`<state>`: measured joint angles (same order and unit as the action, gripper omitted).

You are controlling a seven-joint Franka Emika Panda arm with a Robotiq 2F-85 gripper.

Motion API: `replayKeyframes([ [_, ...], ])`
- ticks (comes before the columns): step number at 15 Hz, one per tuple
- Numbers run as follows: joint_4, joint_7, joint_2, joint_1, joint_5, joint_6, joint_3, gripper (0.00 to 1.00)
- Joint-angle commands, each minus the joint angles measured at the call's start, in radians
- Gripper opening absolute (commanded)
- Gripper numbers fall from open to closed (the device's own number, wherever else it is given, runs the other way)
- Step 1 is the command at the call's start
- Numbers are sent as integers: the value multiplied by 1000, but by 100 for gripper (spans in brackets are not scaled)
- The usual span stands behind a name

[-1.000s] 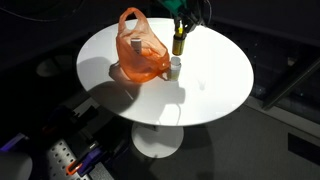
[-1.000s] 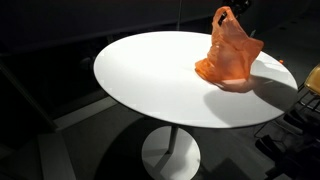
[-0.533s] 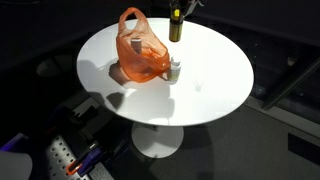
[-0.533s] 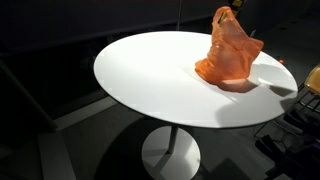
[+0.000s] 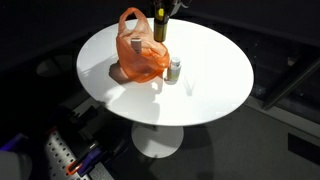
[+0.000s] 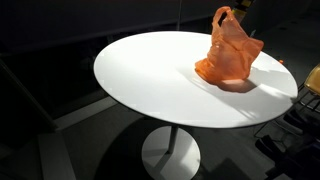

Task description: Put the yellow bottle in the plastic bag

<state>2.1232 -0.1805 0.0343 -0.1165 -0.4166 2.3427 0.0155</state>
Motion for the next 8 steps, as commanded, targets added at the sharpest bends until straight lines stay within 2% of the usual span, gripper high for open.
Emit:
replayKeyframes([
  [1, 62, -33, -44, 21, -20, -23, 12, 20],
  [8, 119, -36, -21, 37, -20, -29, 14, 20],
])
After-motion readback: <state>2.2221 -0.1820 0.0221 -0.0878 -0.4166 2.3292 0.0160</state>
